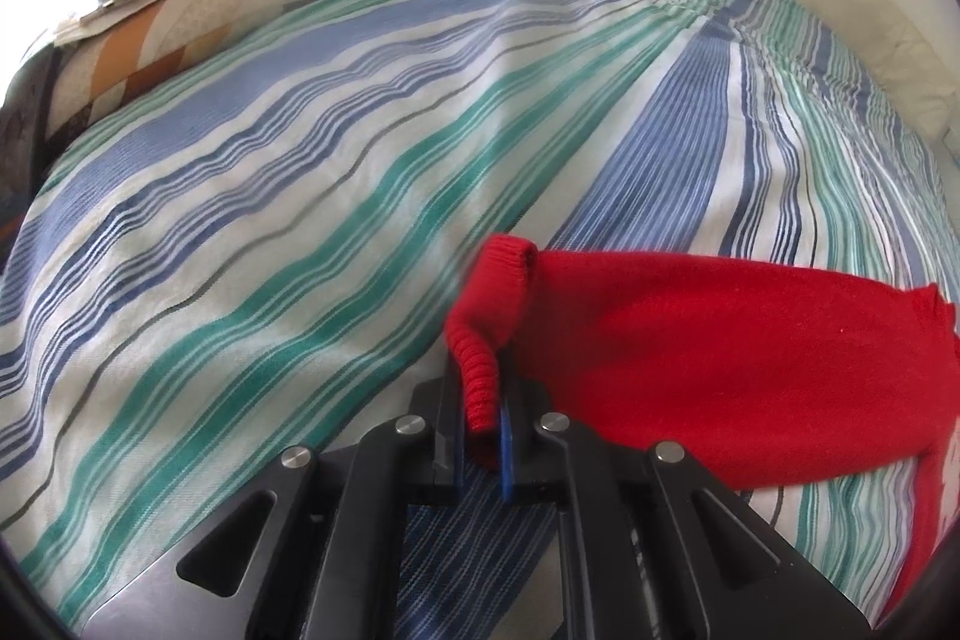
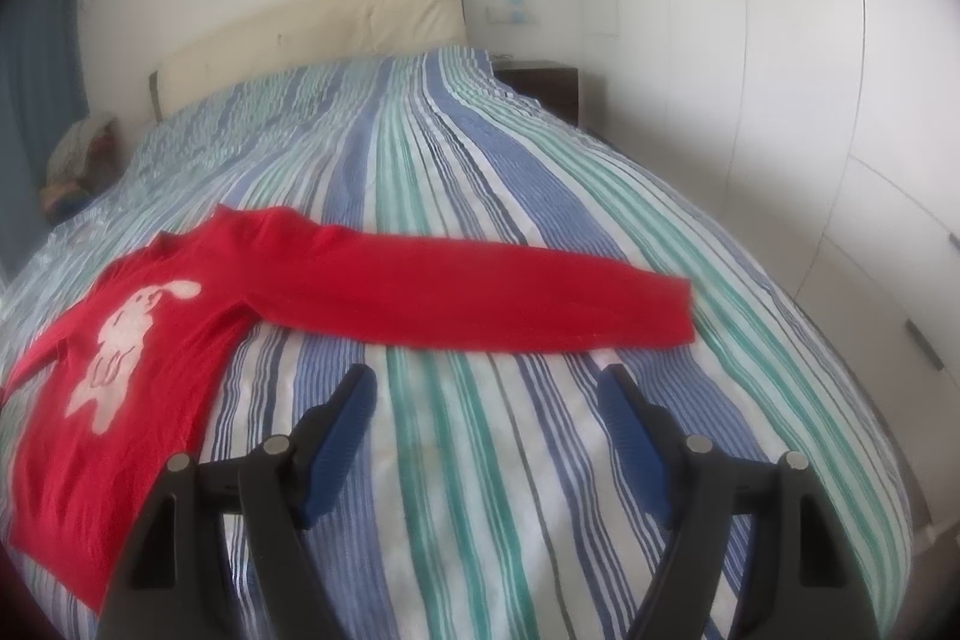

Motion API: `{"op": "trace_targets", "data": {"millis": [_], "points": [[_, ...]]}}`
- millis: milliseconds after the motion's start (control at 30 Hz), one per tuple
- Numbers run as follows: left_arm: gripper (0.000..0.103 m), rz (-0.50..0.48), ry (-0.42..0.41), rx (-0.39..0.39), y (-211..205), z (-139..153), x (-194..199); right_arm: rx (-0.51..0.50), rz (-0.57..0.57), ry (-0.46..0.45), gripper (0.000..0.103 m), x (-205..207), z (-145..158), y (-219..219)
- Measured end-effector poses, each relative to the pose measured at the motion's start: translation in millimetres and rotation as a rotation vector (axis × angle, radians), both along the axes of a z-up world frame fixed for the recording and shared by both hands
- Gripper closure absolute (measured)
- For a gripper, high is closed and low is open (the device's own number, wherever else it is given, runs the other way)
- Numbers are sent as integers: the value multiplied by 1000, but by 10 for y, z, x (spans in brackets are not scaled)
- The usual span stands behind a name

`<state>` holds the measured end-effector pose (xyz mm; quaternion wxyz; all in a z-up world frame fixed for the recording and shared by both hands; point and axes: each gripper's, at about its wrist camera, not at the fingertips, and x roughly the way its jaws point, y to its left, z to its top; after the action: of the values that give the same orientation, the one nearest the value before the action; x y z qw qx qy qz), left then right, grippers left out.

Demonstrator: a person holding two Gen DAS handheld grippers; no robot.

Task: Fold small clothes
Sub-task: 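Grasp the other sleeve cuff with the left gripper and stretch it out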

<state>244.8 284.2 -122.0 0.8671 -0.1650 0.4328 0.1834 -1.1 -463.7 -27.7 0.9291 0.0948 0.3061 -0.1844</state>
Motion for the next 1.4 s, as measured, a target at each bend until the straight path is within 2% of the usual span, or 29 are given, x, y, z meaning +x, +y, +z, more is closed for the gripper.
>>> {"op": "trace_targets", "data": {"millis": [533, 1400], "points": [[94, -4, -66, -80, 90, -63, -92, -47, -16, 49, 28, 71, -68, 70], [93, -4, -71, -85, 106, -79, -95, -64, -6, 52, 28, 86, -54, 120]]}}
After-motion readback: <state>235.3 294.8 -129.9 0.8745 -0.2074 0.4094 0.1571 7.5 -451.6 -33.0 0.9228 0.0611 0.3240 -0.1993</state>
